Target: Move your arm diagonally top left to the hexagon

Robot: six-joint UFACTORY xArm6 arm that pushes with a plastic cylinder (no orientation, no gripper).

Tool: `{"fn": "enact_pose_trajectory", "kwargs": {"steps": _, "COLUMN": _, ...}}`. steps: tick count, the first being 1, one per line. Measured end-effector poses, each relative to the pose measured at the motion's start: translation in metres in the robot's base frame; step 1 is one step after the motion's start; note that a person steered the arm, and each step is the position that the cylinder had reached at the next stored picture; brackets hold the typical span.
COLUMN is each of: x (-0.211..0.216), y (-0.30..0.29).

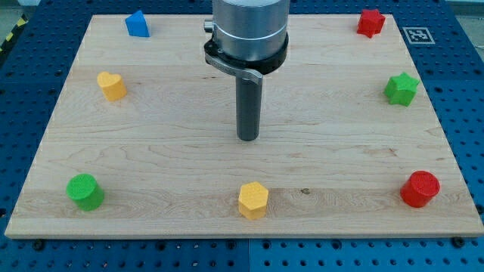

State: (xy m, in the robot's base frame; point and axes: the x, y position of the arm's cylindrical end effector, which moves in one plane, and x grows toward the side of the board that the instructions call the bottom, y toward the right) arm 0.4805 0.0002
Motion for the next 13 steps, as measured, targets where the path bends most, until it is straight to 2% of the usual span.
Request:
{"fn": "enact_pose_trajectory", "kwargs": {"steps": 3, "x": 0.0, "y": -0.006}}
{"fn": "enact_pose_trajectory", "kwargs": {"steps": 13, "x": 0.0, "y": -0.082}}
